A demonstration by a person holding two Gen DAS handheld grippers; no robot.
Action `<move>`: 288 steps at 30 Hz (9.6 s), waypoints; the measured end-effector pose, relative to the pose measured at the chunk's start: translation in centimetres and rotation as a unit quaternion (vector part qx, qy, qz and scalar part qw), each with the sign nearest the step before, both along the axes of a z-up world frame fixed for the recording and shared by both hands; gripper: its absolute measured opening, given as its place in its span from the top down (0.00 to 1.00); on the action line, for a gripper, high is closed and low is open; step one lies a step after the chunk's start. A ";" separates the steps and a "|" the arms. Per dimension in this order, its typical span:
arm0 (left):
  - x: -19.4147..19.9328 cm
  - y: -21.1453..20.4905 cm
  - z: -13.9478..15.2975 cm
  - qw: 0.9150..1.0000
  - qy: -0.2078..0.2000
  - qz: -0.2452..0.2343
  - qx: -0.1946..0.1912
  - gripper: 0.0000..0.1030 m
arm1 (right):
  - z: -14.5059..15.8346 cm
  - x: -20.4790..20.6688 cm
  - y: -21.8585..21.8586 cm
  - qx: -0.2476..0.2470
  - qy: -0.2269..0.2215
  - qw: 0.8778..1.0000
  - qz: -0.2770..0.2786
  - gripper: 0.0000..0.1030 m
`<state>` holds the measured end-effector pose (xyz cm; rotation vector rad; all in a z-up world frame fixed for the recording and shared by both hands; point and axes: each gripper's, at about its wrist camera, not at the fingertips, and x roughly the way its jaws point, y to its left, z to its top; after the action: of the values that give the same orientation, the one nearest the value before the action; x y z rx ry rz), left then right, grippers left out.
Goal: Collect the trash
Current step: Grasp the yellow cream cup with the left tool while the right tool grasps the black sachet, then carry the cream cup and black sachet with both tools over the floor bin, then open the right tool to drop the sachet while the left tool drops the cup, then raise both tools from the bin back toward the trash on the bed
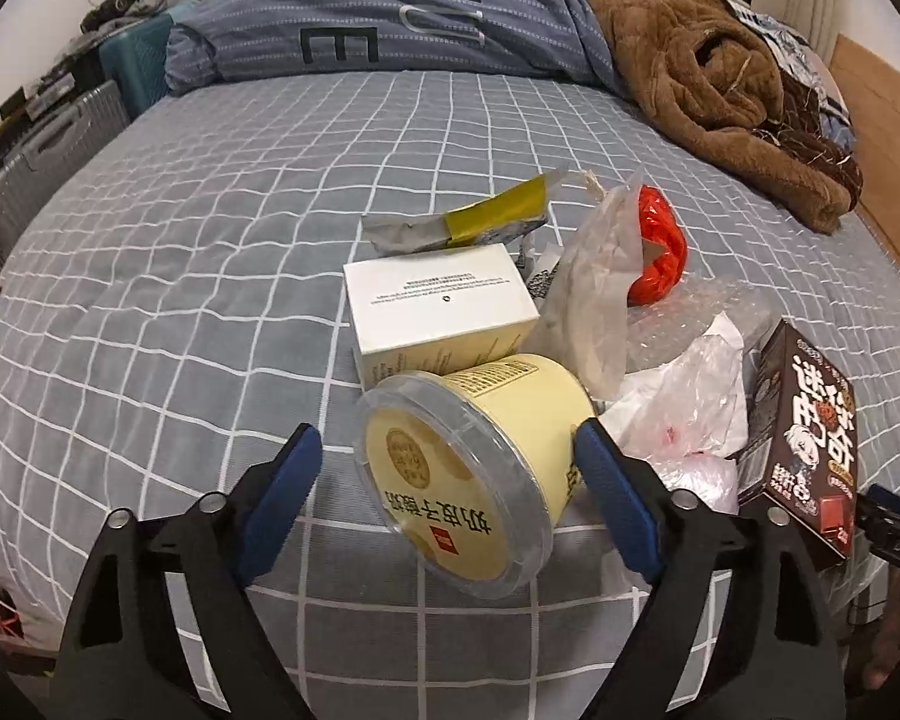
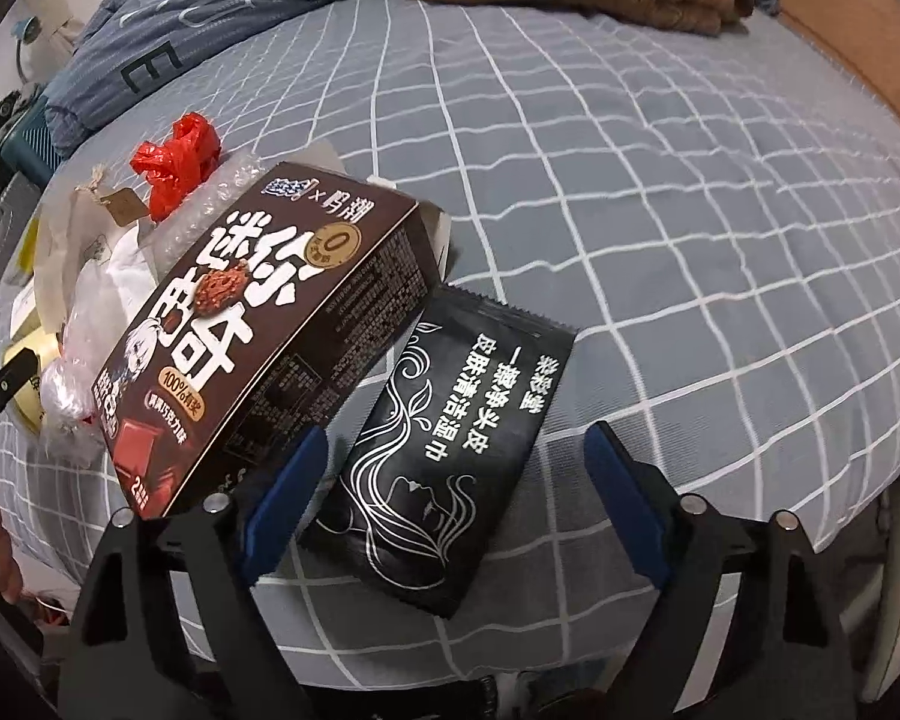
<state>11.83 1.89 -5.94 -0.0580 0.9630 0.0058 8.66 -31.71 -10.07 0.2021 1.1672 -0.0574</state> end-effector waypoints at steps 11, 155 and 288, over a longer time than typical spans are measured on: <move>-0.2 -0.2 -0.3 0.999 0.011 -0.017 -0.038 0.43 | -1.2 0.8 0.3 0.004 0.018 1.000 -0.006 0.35; -27.6 -0.9 -8.6 0.995 0.063 -0.021 -0.081 0.87 | -5.7 -22.1 12.8 0.015 0.021 0.990 0.140 0.88; -27.2 -3.3 -1.3 0.998 0.028 -0.047 -0.027 0.06 | 4.8 -22.9 6.9 -0.047 -0.132 0.988 0.072 0.07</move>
<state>-15.41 -1.37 -7.21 -0.0627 1.0207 -0.1051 -14.19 -24.79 -5.30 0.0405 0.9105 0.0405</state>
